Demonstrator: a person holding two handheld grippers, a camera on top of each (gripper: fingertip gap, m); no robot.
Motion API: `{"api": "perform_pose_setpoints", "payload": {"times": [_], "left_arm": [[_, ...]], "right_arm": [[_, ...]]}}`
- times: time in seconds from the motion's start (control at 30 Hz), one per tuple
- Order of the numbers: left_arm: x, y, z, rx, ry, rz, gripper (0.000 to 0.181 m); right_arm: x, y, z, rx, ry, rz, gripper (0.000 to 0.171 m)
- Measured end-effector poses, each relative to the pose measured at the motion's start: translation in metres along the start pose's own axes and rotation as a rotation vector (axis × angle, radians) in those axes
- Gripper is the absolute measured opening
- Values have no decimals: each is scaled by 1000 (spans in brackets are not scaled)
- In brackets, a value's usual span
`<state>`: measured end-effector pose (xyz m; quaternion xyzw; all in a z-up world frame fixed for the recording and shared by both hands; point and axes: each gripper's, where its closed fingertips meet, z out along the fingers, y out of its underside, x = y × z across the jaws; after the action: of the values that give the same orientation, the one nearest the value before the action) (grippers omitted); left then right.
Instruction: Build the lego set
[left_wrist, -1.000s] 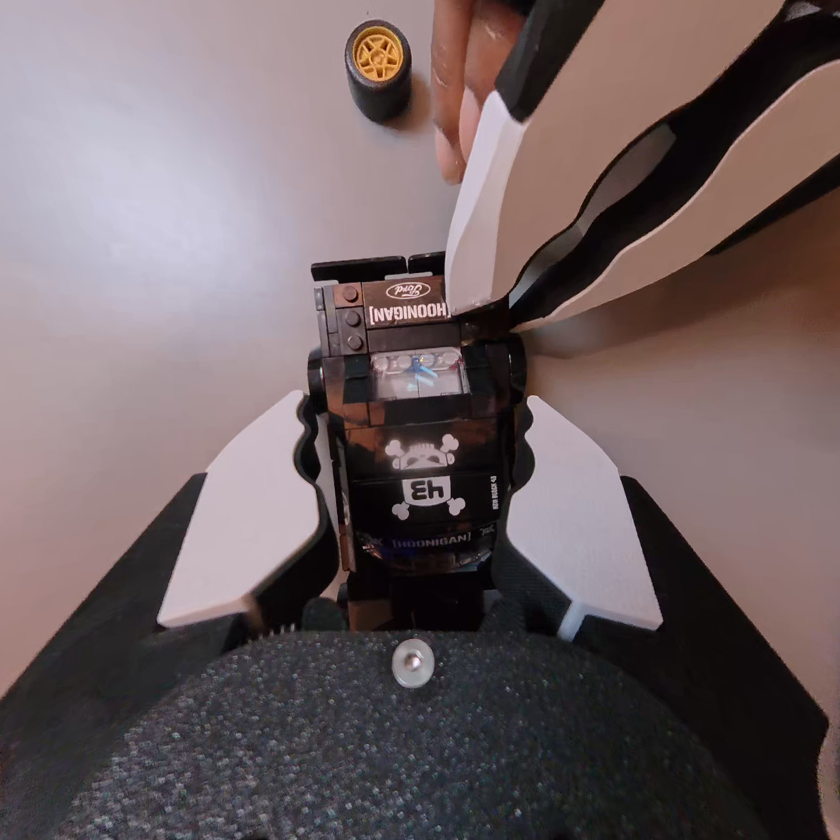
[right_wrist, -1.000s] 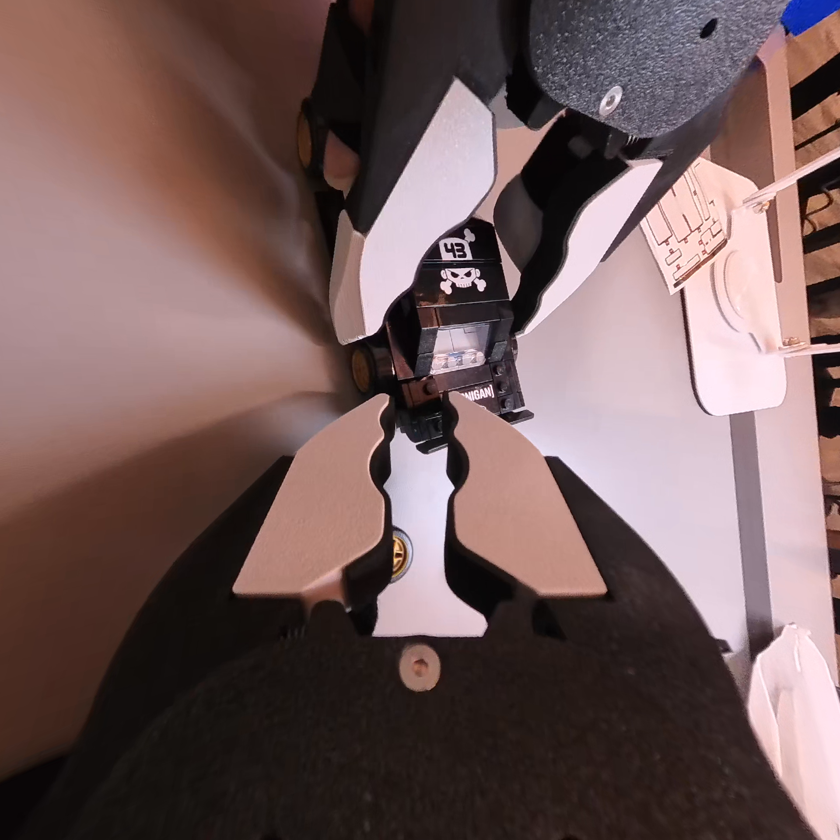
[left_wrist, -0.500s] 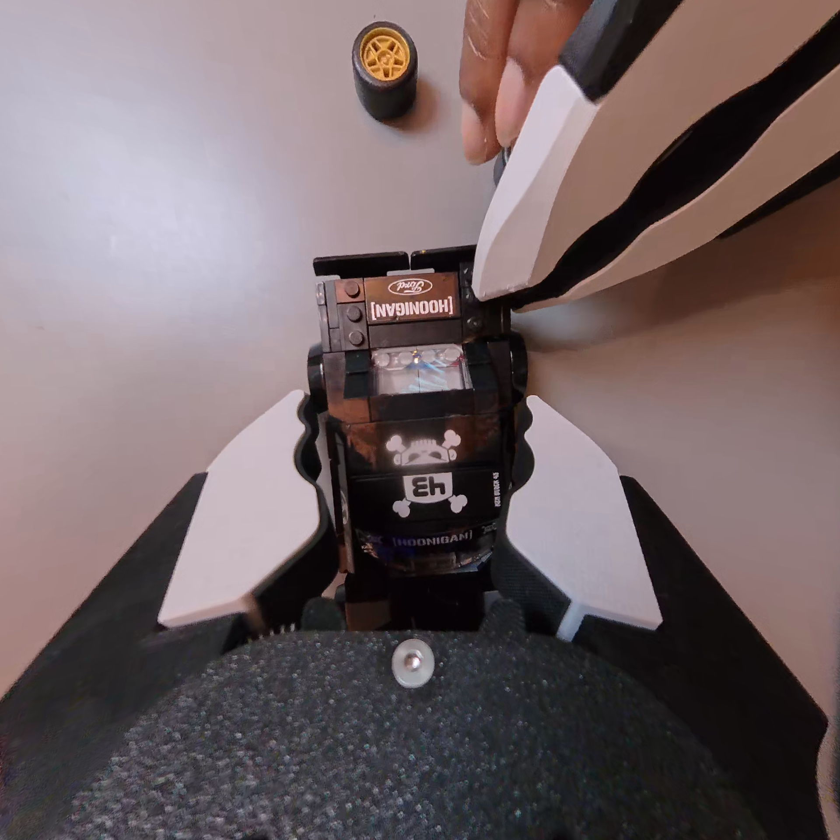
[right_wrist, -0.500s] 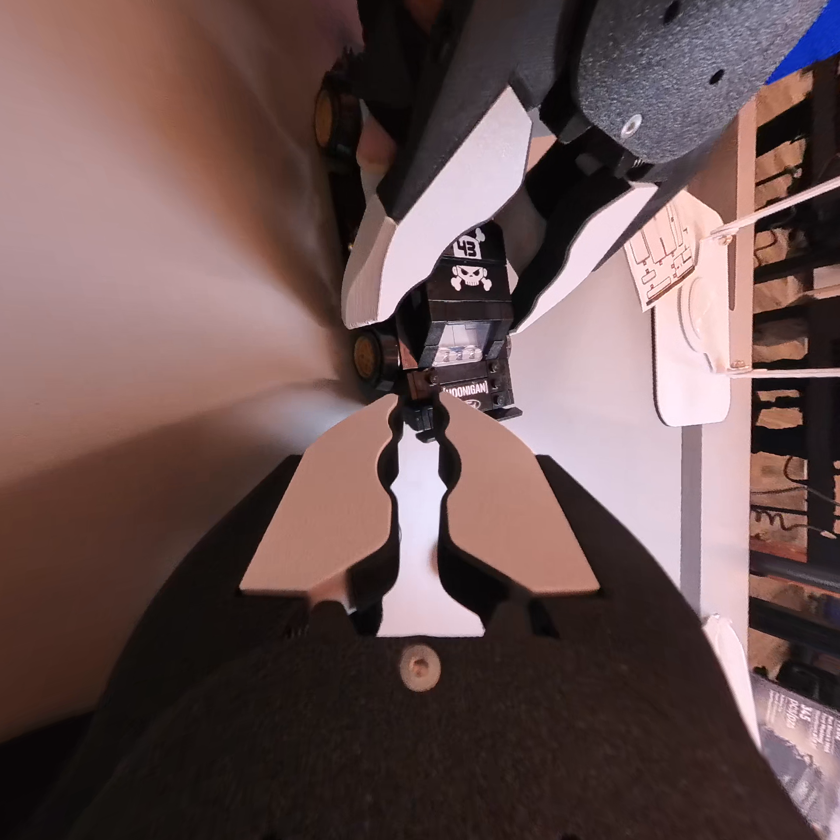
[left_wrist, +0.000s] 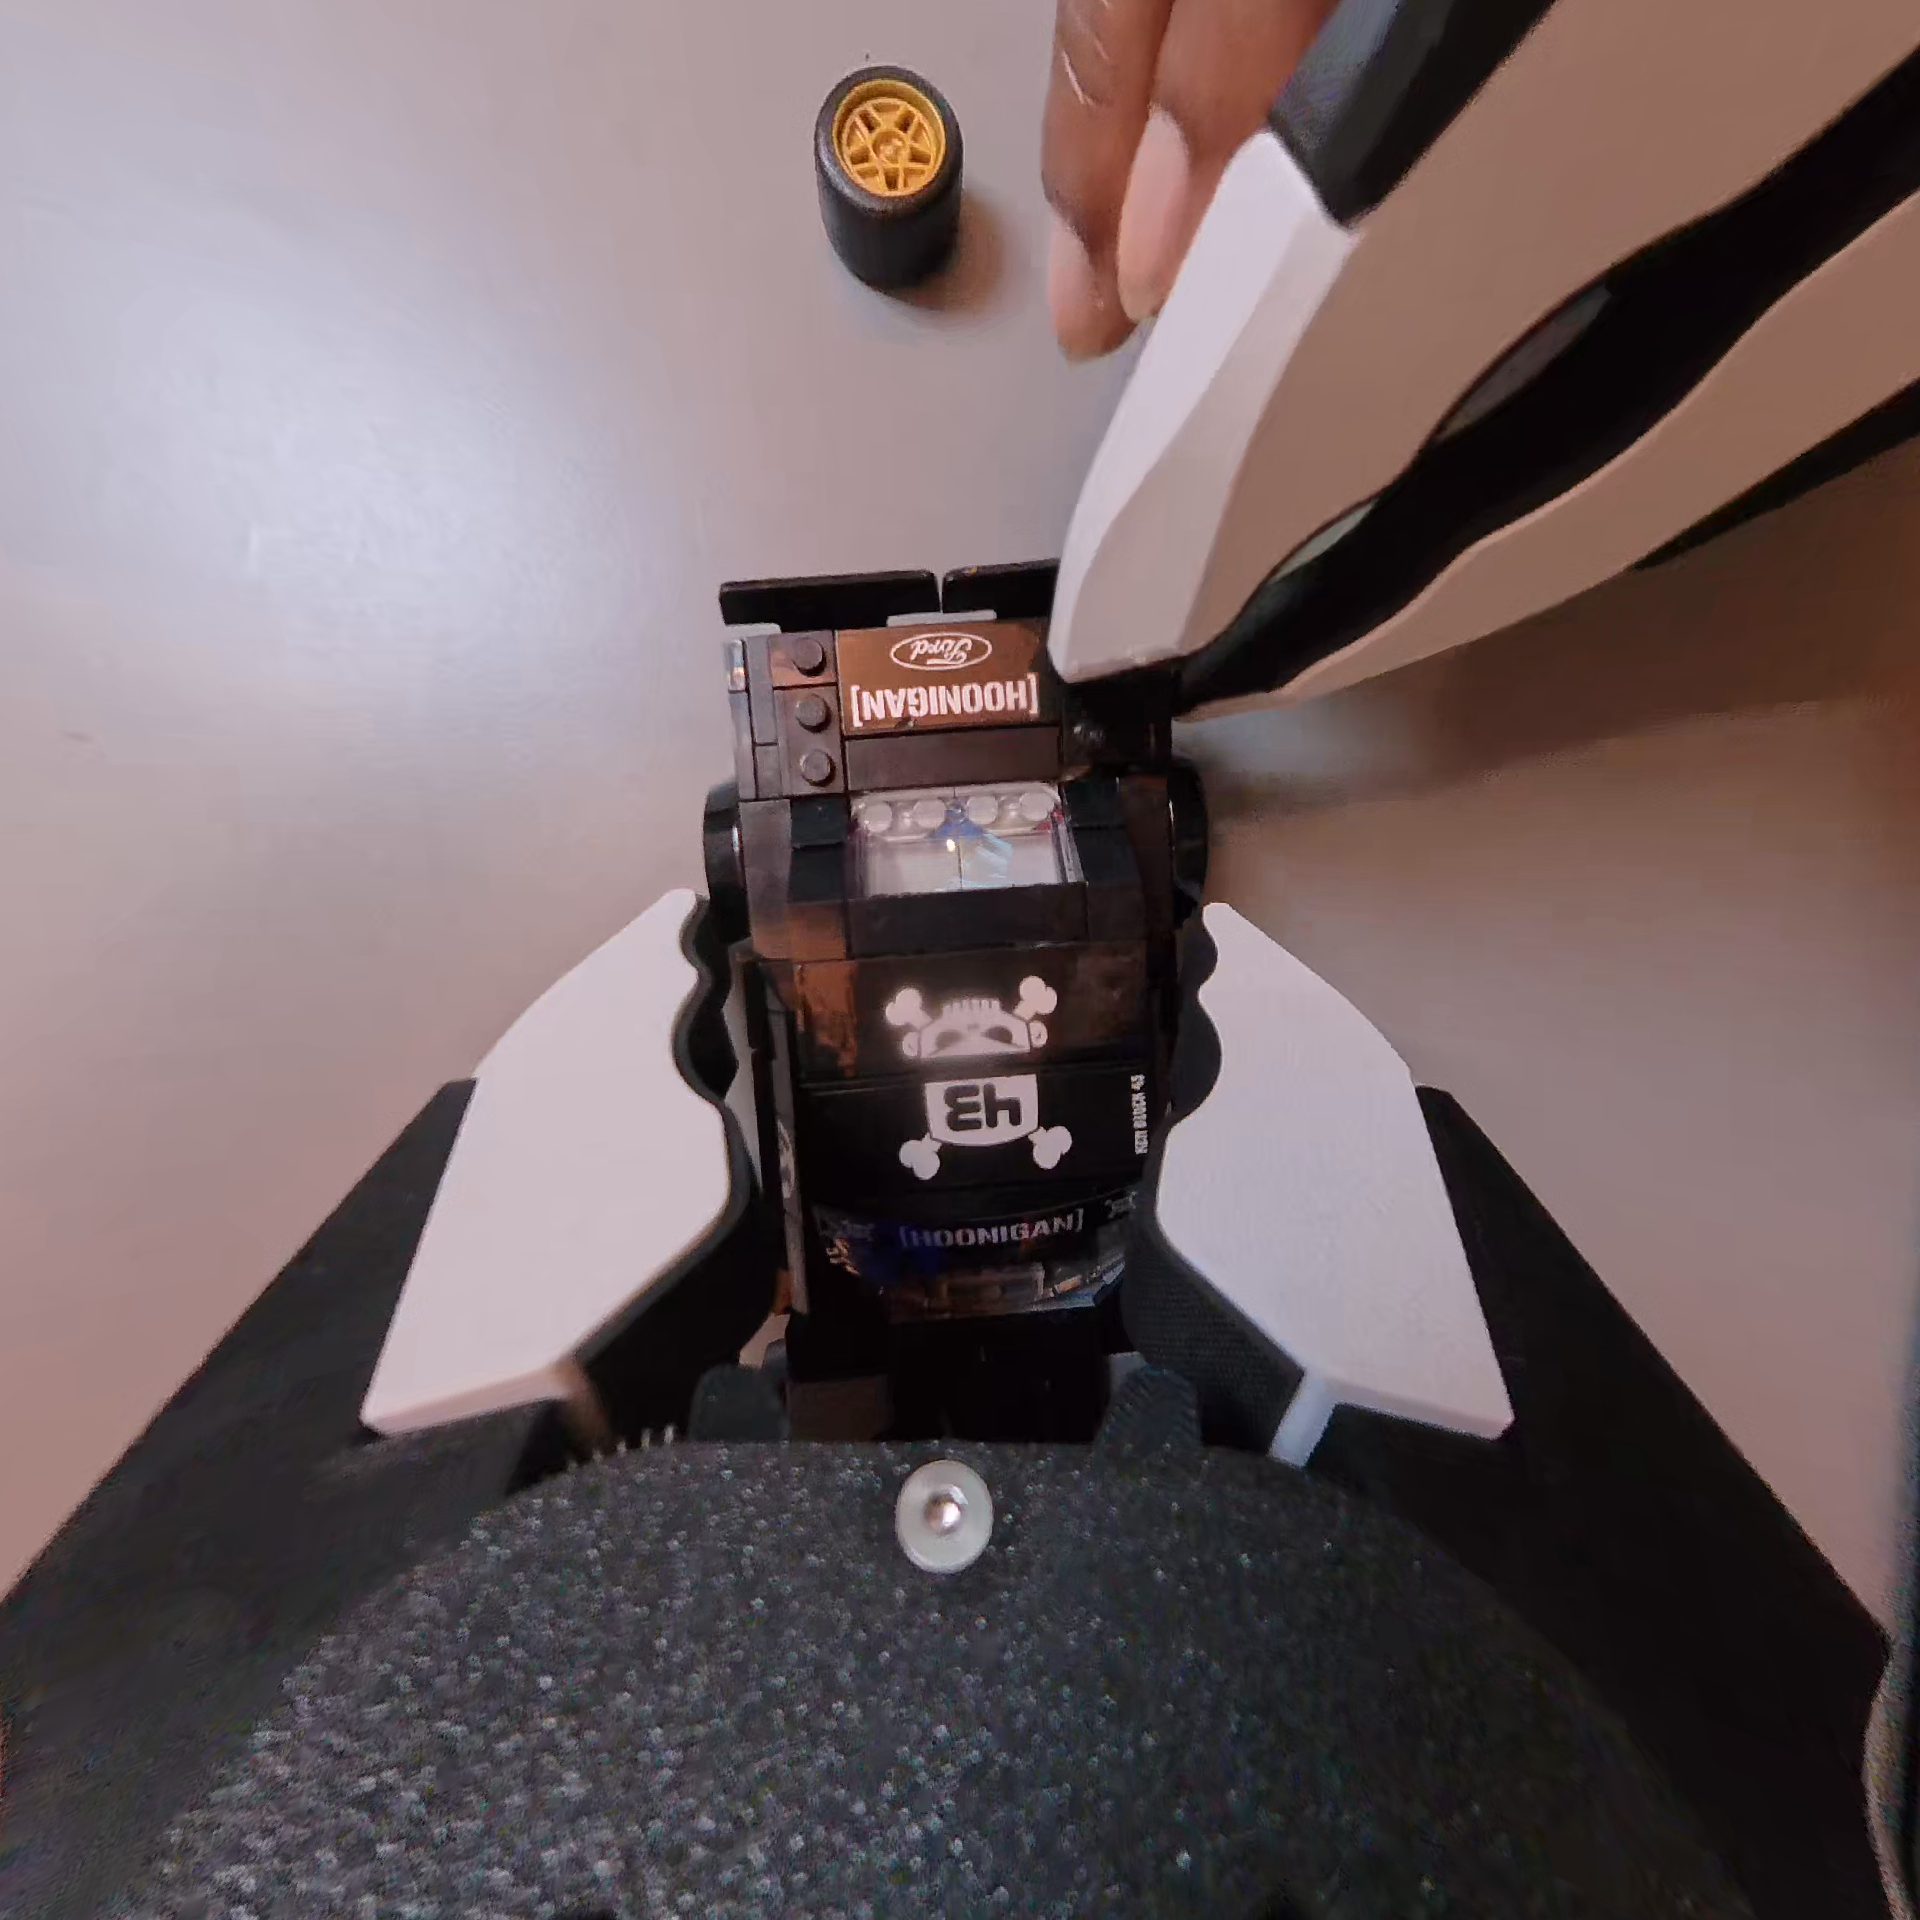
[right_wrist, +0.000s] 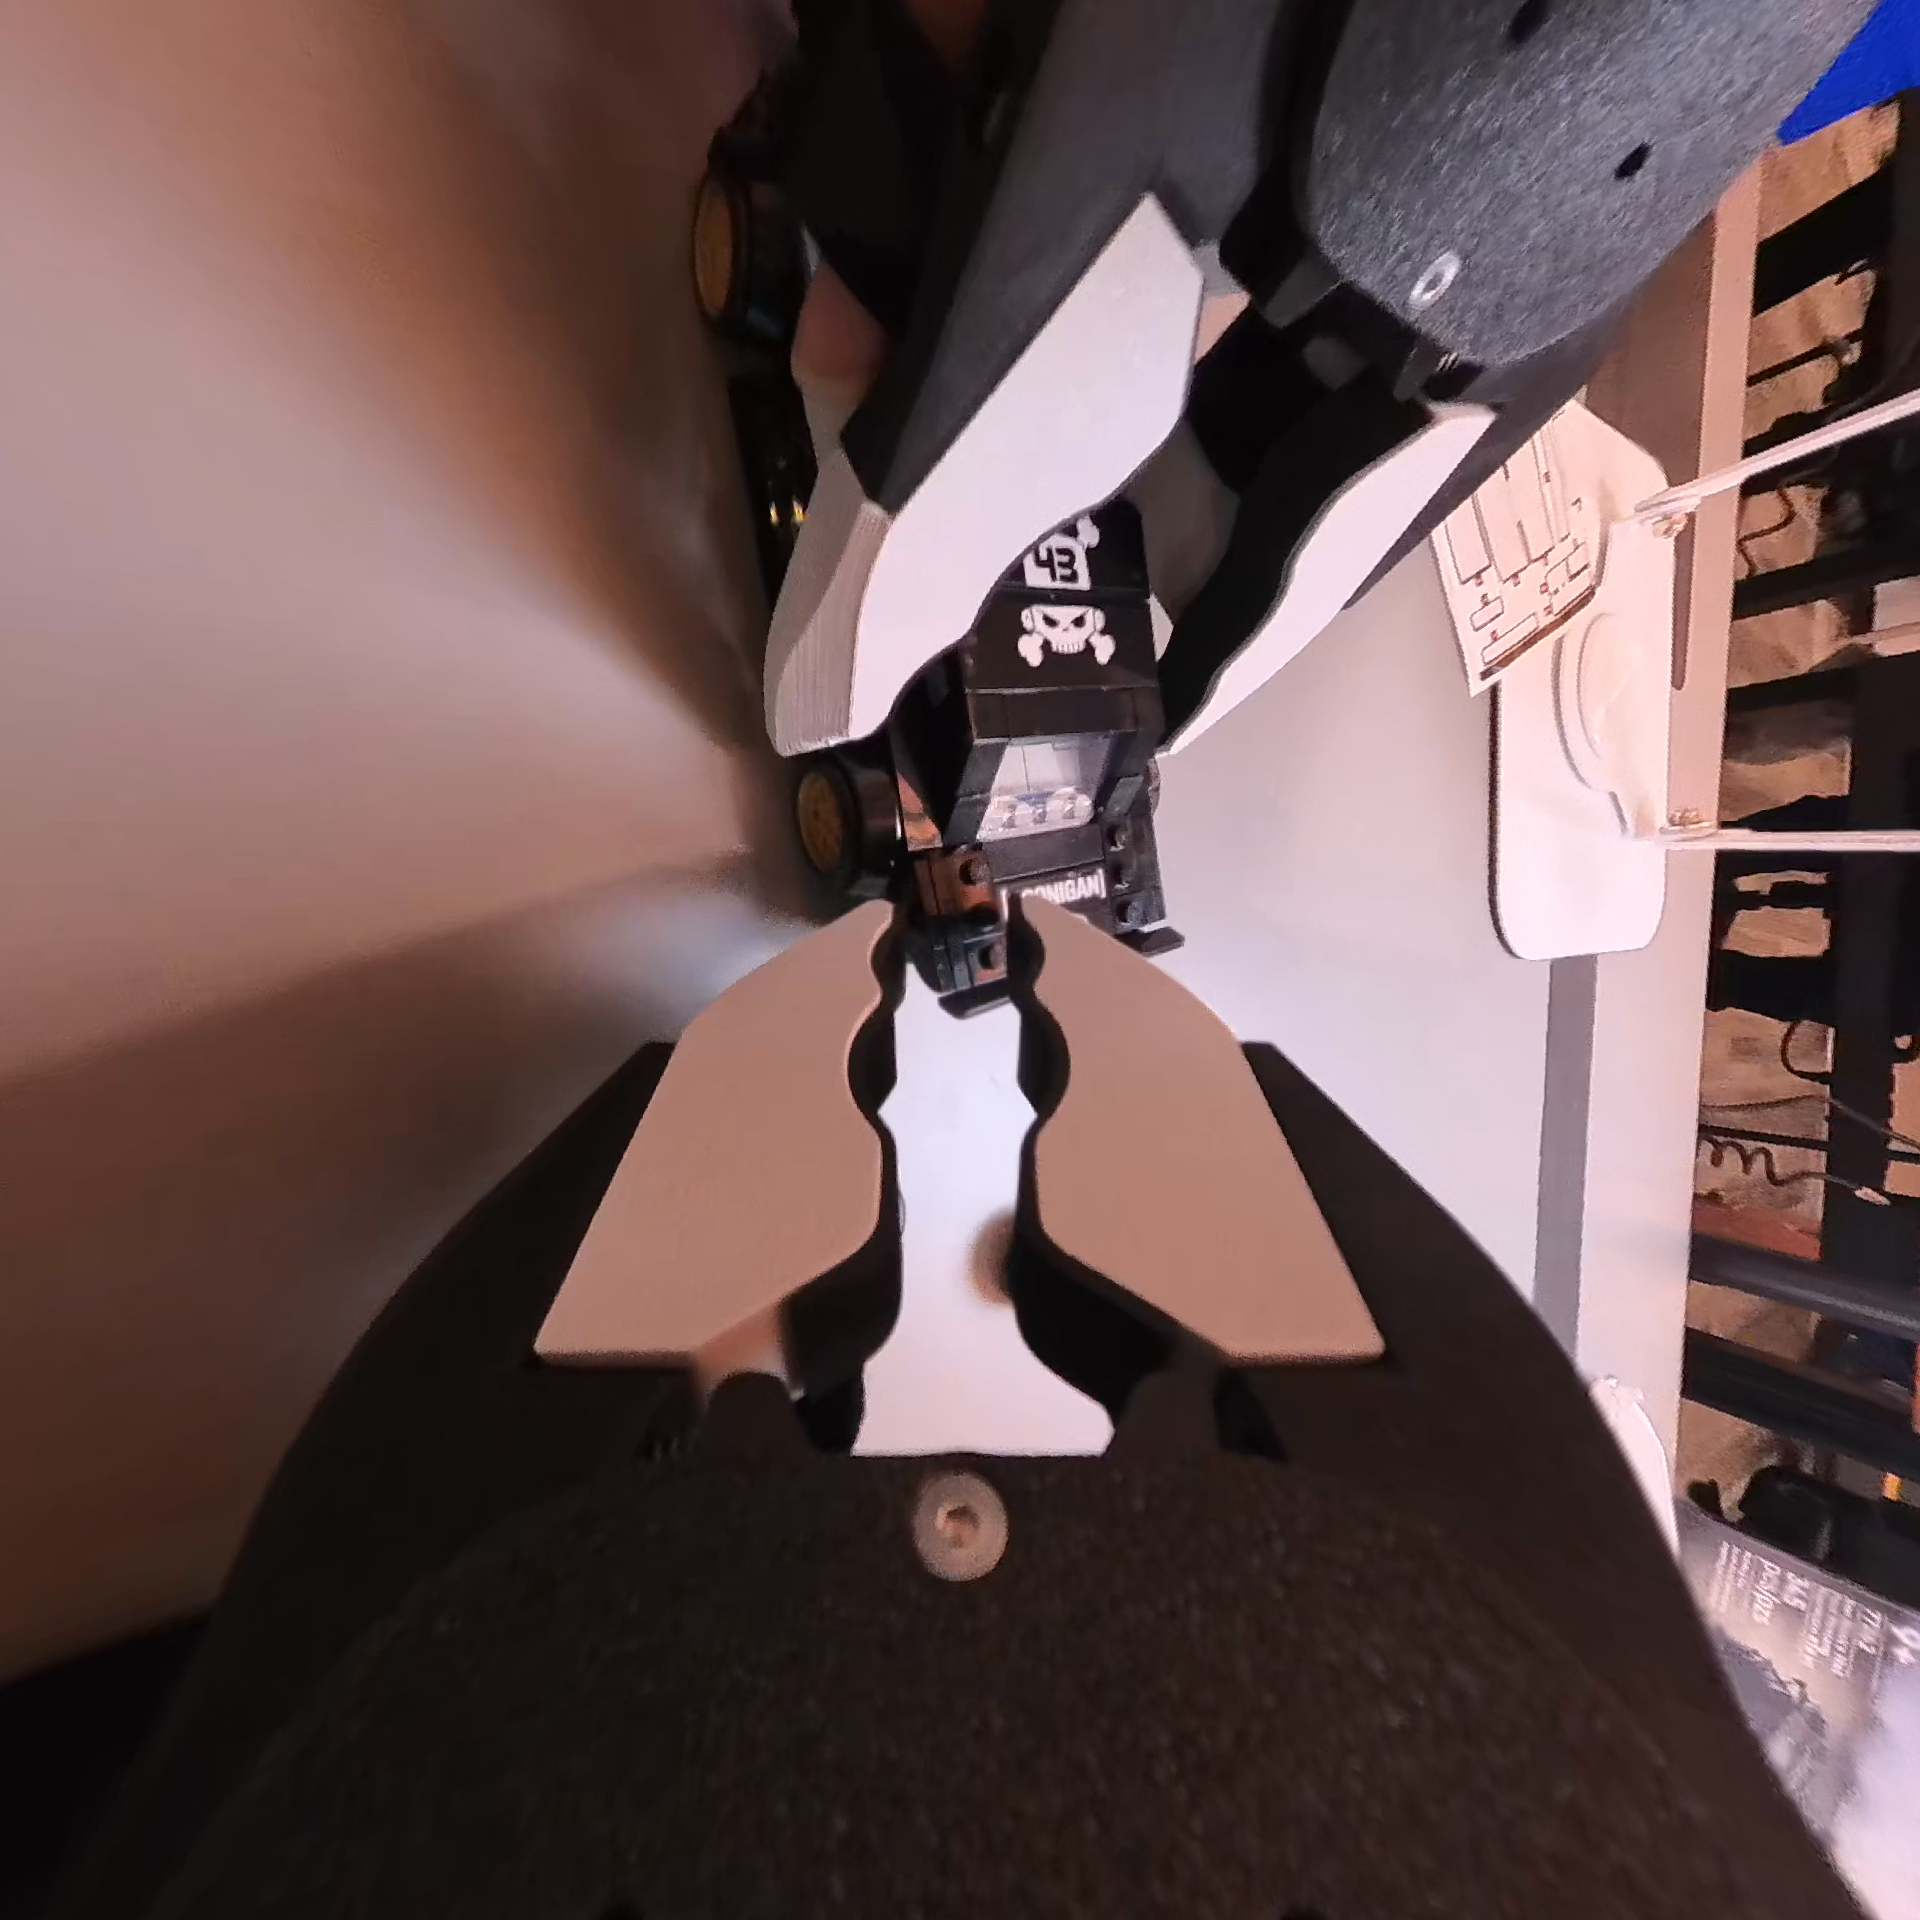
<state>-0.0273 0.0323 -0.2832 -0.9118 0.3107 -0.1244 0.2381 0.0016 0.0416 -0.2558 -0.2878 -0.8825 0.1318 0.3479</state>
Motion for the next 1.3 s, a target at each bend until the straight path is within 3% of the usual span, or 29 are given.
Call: {"api": "perform_pose_setpoints", "payload": {"times": [0.6, 1.07, 1.3], "left_arm": [[0, 0, 0, 15, 12, -8, 83], [0, 1, 1, 24, 19, -23, 83], [0, 1, 1, 26, 19, -25, 83]], "right_arm": [[-1, -2, 2, 162, -42, 200, 18], [-1, -2, -2, 87, 48, 45, 13], [-1, -3, -1, 131, 54, 58, 14]]}}
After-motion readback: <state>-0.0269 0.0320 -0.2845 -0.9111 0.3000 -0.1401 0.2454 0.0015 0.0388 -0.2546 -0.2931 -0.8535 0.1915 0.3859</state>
